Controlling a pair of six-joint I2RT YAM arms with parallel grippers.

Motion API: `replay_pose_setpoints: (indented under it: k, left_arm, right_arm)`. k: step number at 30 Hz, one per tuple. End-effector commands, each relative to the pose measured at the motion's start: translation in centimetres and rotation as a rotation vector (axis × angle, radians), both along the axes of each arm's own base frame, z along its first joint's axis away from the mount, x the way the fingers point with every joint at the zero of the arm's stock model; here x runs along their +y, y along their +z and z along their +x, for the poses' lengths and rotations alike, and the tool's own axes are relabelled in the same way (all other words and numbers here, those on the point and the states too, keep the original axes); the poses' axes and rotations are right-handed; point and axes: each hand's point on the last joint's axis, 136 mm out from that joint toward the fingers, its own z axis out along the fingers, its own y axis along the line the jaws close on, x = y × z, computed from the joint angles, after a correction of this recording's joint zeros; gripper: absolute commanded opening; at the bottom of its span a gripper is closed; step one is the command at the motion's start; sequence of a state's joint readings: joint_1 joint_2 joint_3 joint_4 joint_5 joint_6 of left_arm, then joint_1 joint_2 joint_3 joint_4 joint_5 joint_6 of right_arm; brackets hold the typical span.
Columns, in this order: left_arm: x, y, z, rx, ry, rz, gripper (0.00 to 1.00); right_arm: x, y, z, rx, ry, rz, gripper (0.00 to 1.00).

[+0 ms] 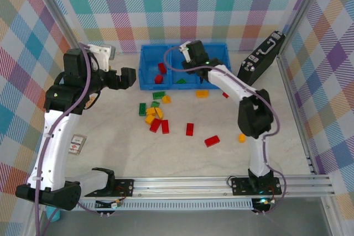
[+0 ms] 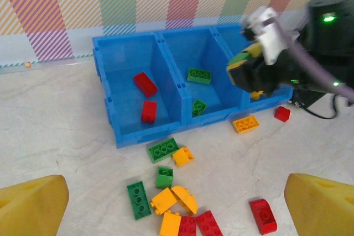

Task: Sort the legos into containers by color

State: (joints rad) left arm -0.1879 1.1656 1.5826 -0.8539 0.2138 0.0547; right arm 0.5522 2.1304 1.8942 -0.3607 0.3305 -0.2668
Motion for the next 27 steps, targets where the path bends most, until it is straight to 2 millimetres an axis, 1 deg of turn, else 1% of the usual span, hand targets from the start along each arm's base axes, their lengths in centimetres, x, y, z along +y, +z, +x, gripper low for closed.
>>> replay_pose_setpoints:
  k: [1,3,4,8,12,14,16,17,19,22,24,27]
  left_arm:
    - [0.2,1.3,-0.7,-0.034,0.001,0.02,1.0]
    - [0.2,1.3,-0.7,-0.035,0.0,0.02,1.0]
    - [0.2,1.3,-0.7,-0.034,0.0,0.021,1.0]
    - [0.2,1.0,-0.5,-0.026,-0.002,0.02,1.0]
    - [0.0,1.0,-0.4,-0.025,-0.006,0.016,1.0]
    - [0.0,0.9,-0.4,-0.021,-0.008,0.015,1.0]
    - [0.0,0.9,-0.3,-0.021,-0.008,0.015,1.0]
    - [0.0,0.9,-0.4,-0.02,-0.01,0.014,1.0]
    - [-0.1,0.9,-0.4,-0.02,-0.01,0.013,1.0]
    - [-0.1,1.1,-0.5,-0.027,-0.013,0.01,1.0]
    - [-0.2,1.2,-0.6,-0.029,-0.017,0.005,1.0]
    - [-0.2,1.2,-0.9,-0.033,-0.021,-0.001,1.0]
  right_arm:
    - [2.2,-0.7,2.1,-0.072,0.095,-0.116,0.32]
    - [2.8,-1.8,2.8,-0.062,0.112,-0.154,0.34]
    - [3.1,-2.7,3.0,-0.055,0.122,-0.183,0.36]
    - [3.9,-4.2,3.2,-0.048,0.144,-0.238,0.4]
    - [4.0,-4.8,3.2,-0.04,0.145,-0.268,0.41]
    - [4.1,-5.0,3.2,-0.041,0.149,-0.285,0.44]
    - [4.2,-5.2,3.2,-0.033,0.151,-0.294,0.48]
    - [4.1,-5.1,3.2,-0.031,0.148,-0.294,0.53]
    - [4.0,-4.5,3.1,-0.029,0.139,-0.281,0.6]
    - [3.8,-2.3,2.2,-0.021,0.114,-0.231,0.7]
    - [3.6,-0.5,1.3,-0.014,0.093,-0.192,0.73]
    - [2.9,2.0,-0.6,0.013,0.03,-0.13,0.75]
